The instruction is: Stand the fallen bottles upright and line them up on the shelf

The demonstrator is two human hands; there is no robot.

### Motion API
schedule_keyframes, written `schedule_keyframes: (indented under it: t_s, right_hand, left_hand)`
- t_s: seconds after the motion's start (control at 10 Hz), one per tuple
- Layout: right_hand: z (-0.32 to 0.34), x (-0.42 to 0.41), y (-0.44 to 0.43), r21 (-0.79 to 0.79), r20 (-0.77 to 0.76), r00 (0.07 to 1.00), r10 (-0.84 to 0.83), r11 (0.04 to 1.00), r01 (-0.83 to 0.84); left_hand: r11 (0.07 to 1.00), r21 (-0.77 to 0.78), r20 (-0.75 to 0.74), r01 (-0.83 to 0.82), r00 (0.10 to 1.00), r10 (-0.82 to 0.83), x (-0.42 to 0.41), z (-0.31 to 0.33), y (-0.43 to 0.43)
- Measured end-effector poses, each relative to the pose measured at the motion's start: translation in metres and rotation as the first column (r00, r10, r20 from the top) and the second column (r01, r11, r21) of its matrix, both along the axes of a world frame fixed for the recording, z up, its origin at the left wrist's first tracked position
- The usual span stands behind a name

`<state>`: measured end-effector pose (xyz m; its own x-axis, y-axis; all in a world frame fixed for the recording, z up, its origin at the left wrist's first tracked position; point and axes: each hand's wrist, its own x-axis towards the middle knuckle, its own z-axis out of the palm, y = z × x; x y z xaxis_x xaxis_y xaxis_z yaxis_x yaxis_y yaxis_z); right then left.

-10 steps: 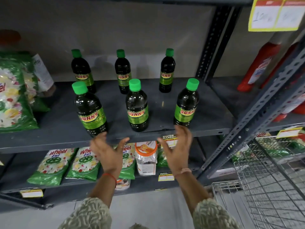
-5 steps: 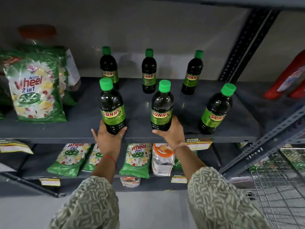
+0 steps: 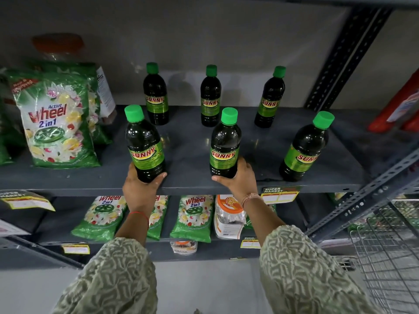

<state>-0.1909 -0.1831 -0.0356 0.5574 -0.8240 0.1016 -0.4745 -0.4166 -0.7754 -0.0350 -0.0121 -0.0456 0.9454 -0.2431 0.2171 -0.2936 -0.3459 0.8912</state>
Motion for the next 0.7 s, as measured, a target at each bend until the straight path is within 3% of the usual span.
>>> schedule_keyframes:
  t_s: [0.4, 0.5, 0.6, 0.7]
  right_hand:
    - [0.003, -0.002, 0.004, 0.017, -0.012, 1.000, 0.009, 1.000, -0.009]
    - [0.002, -0.004, 0.005, 0.017, -0.030, 0.999, 0.034, 0.999, -0.033]
    - [0.005, -0.012, 0.017, 0.049, -0.002, 1.000, 0.026, 0.998, -0.026]
    - [-0.009, -0.026, 0.039, -0.181, -0.010, 0.999, -0.039, 0.983, 0.037]
  left_hand:
    - [0.999, 0.020, -0.048, 0.038, 0.998, -0.037, 0.003, -0.001, 0.004]
    - [0.994, 0.052, -0.054, 0.101, 0.994, -0.098, 0.008, -0.007, 0.007]
    - [0.990, 0.123, -0.041, 0.063, 0.997, -0.058, -0.004, -0.006, 0.015]
    - [0.968, 0.252, 0.174, -0.005, 0.984, -0.040, -0.035, -0.021, 0.025]
